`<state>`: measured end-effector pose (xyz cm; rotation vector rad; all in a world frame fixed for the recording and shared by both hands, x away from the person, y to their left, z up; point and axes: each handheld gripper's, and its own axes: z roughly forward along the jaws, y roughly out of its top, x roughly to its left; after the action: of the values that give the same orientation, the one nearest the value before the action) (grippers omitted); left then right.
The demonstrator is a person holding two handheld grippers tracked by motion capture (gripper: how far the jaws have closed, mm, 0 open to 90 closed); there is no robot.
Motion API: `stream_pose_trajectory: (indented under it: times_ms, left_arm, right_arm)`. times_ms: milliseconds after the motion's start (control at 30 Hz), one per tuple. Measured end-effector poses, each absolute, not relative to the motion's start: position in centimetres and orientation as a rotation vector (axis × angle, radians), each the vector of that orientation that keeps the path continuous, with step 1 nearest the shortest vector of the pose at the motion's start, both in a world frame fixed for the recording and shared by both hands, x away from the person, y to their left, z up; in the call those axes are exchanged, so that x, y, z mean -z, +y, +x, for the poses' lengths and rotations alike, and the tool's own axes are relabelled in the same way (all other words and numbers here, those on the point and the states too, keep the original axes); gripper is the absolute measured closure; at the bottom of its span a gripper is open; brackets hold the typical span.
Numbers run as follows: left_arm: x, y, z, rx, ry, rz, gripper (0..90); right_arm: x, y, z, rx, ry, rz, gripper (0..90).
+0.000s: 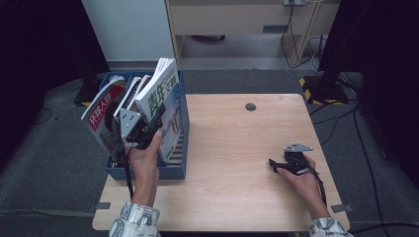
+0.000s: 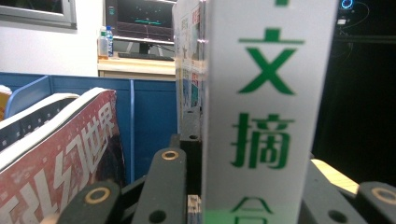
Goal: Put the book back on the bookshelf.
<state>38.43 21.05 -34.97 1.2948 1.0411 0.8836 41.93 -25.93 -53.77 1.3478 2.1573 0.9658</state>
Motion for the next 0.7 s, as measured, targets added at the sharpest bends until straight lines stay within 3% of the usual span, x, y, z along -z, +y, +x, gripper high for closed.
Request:
stream_pose_trajectory:
  times_ms: [700]
  left_arm:
    - [36.5,21.0,39.9,-0.868,1.064,1.302,73.7]
  right_arm:
    - [53.8,-26.0,42.0,-0.961,2.153,1.355,22.9]
